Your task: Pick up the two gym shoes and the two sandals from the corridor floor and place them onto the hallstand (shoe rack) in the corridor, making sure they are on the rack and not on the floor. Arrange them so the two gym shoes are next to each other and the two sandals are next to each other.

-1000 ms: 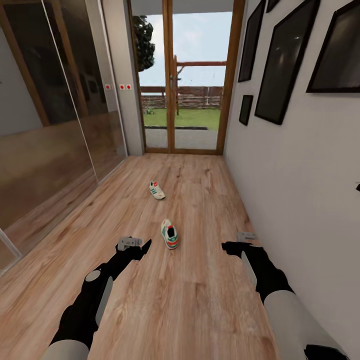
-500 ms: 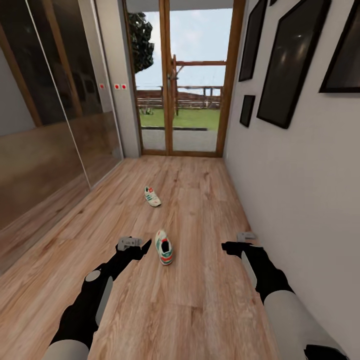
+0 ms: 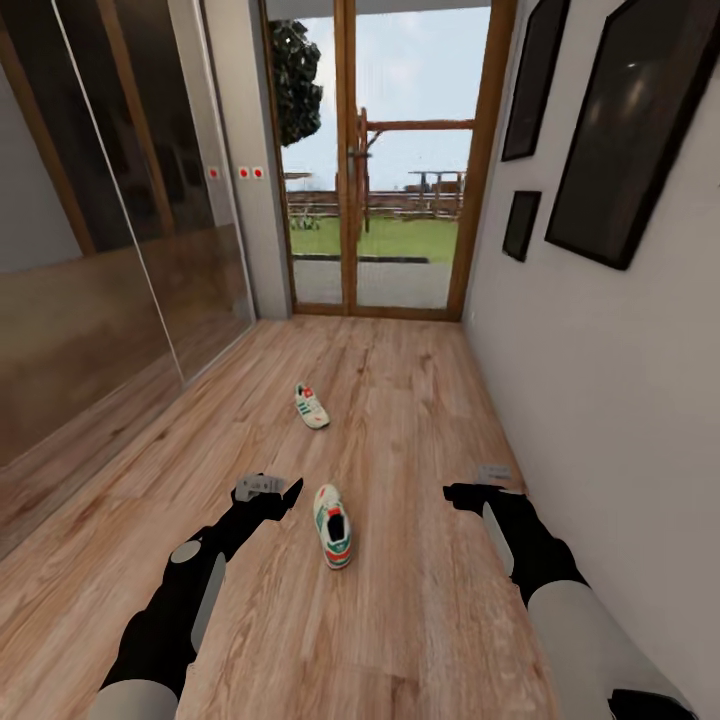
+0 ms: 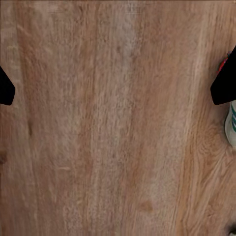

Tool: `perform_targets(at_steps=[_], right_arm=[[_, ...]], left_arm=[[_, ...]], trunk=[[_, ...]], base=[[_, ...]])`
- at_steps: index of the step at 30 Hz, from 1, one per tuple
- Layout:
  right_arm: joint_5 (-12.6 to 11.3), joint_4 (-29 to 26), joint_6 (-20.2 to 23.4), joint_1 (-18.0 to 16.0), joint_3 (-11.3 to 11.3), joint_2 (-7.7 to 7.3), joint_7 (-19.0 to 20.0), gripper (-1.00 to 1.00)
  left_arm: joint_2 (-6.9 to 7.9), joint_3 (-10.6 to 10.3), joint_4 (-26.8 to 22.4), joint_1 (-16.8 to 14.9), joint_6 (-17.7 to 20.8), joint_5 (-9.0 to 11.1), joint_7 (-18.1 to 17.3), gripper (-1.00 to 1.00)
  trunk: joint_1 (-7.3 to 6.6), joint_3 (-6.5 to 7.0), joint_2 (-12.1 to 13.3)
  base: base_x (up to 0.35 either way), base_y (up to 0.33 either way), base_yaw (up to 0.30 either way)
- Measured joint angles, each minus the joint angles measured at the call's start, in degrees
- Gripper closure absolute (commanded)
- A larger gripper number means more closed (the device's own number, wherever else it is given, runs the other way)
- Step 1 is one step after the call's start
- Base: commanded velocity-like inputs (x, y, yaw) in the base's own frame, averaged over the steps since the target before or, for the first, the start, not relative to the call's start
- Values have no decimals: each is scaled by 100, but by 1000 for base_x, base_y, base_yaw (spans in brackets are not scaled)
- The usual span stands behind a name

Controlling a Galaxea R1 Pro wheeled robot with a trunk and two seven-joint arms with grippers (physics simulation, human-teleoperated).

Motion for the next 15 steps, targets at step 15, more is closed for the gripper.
perform_targets(at_steps=[15], right_arm=[[0, 6, 2, 1, 0, -1, 0, -100]], left_arm=[[-1, 3, 0, -2, -7, -6, 0, -100]], trunk=[[3, 0, 0]], base=[[209, -62, 59]])
